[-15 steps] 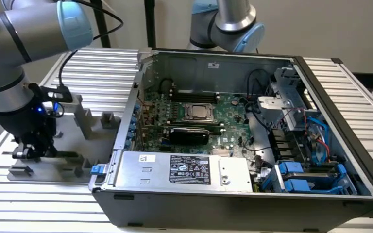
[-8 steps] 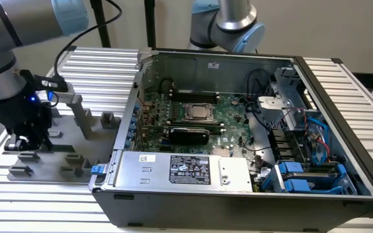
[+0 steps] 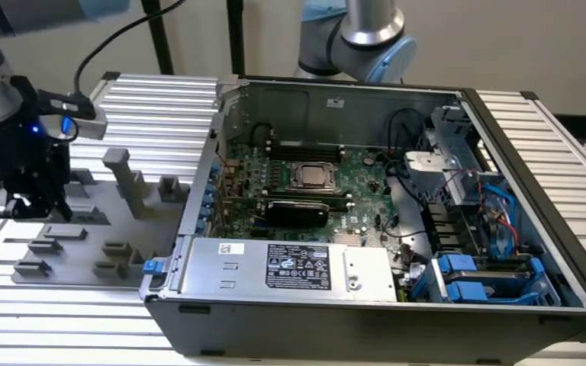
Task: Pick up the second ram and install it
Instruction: 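Pick up the second ram and move it above second insertion slot, then insert the second ram into the second slot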
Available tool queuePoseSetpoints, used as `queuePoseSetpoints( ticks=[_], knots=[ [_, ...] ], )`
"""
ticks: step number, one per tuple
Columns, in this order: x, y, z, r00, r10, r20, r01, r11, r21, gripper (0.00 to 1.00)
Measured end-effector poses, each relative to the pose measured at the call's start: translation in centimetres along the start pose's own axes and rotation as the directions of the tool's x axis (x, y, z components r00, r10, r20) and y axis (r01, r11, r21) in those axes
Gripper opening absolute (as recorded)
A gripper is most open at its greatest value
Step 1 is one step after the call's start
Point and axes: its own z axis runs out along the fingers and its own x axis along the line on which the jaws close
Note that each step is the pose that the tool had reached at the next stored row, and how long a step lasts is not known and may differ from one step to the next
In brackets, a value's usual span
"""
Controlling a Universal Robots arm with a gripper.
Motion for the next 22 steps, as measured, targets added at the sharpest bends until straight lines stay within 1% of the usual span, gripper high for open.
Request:
queuePoseSetpoints(
  ticks=[3, 5, 9, 12, 22],
  knots=[
    [0.0, -0.12, -1.39, 1.0000, 0.000, 0.0000, 0.000, 1.0000, 0.0001, 0.00],
    [0.0, -0.34, -2.29, 1.0000, 0.000, 0.0001, 0.000, 1.0000, 0.0001, 0.00],
    [0.0, -1.34, -4.12, 1.0000, 0.000, 0.0002, 0.000, 1.0000, 0.0000, 0.00],
    [-0.1, -2.46, -5.47, 1.0000, -0.001, 0.0028, 0.001, 1.0000, 0.0000, 0.00],
    [-0.1, -6.69, -9.88, 0.9998, -0.002, 0.0175, 0.002, 1.0000, -0.0001, 0.00]
  ],
)
